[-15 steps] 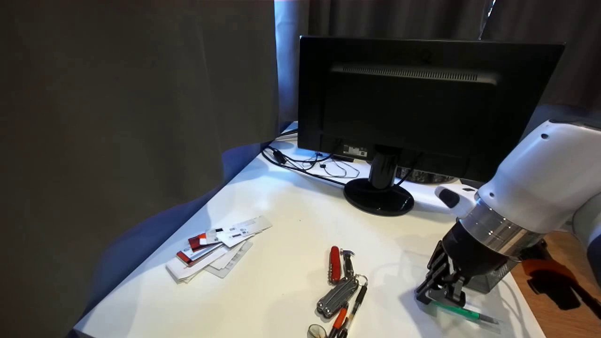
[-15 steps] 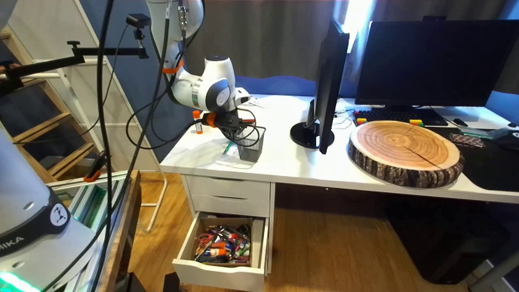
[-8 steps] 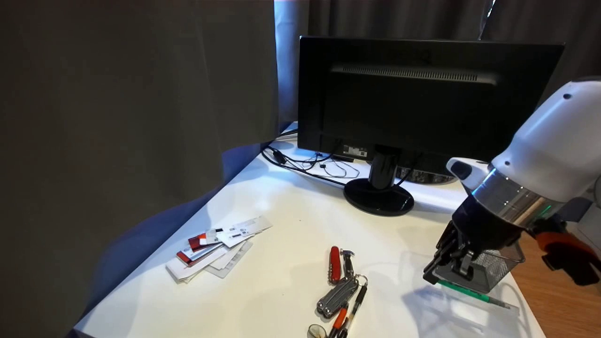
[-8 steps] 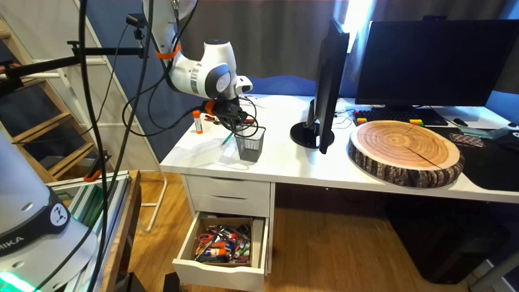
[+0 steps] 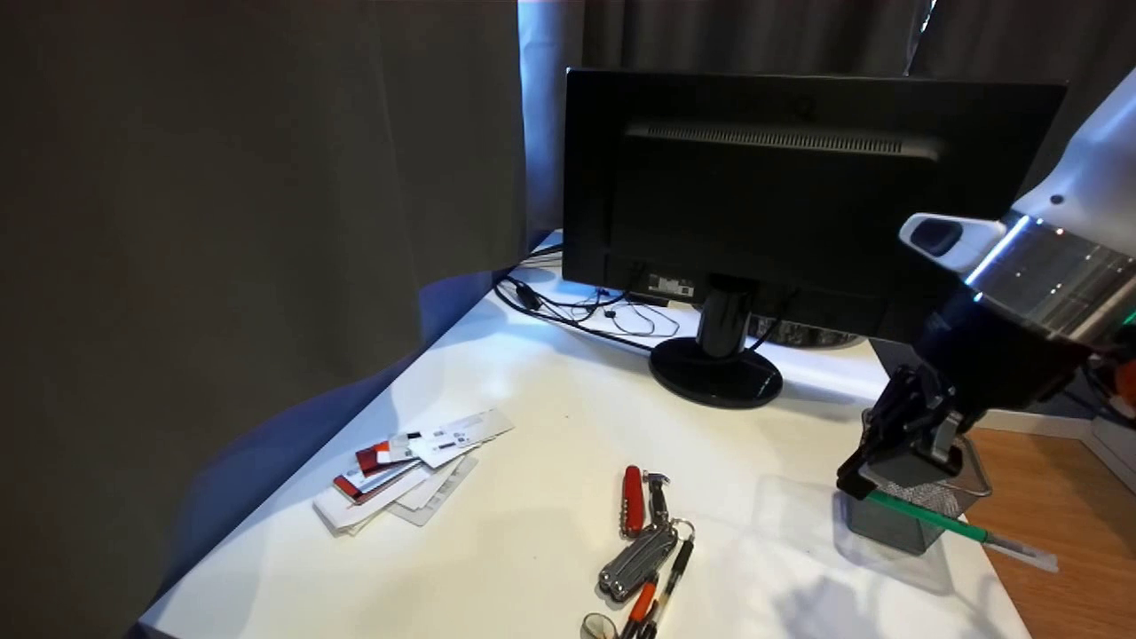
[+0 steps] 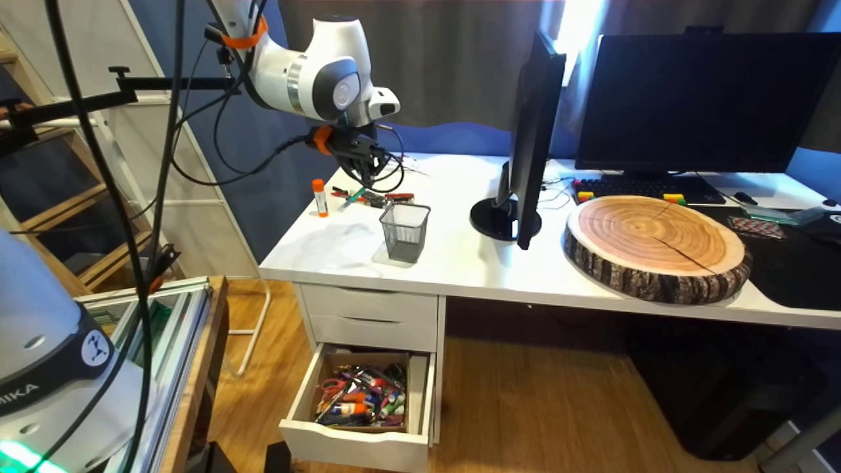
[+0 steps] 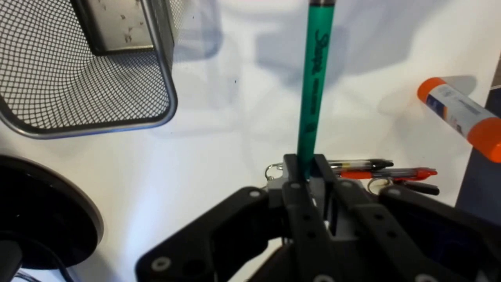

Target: Move the pen holder from the drawer to the top of the desk then put the green pen in it

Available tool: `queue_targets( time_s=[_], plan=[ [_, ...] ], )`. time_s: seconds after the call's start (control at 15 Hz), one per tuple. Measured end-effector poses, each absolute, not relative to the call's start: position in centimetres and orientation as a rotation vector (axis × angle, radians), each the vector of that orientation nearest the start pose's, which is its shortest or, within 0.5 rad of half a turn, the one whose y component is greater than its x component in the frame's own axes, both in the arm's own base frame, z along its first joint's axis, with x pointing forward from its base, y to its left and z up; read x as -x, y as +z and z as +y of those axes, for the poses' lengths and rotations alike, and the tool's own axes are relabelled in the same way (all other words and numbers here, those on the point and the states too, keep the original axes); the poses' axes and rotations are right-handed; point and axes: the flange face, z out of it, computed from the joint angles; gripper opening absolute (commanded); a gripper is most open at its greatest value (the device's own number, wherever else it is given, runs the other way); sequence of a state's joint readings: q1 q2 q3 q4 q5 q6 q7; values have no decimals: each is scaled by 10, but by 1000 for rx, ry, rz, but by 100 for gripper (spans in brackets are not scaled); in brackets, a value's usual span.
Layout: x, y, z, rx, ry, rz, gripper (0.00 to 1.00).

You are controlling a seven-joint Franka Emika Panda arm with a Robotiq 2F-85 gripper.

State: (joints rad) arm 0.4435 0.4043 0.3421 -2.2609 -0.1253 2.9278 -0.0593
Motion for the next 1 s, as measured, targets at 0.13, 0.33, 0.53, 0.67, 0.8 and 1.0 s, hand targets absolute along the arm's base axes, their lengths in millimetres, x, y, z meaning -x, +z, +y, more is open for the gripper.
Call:
queue_targets(
  time_s=[0.13,0.33,0.53,0.67,0.8,1.0],
  plan=[
    [-390,240,402,2619,-410,-1293,3],
    [-393,267,390,2595,-545,-1264,3],
    [-400,286,372,2555,-715,-1211,3],
    [-406,292,360,2523,-816,-1178,3],
    [-409,292,349,2497,-892,-1151,3],
    [-412,287,332,2451,-999,-1118,3]
  ],
)
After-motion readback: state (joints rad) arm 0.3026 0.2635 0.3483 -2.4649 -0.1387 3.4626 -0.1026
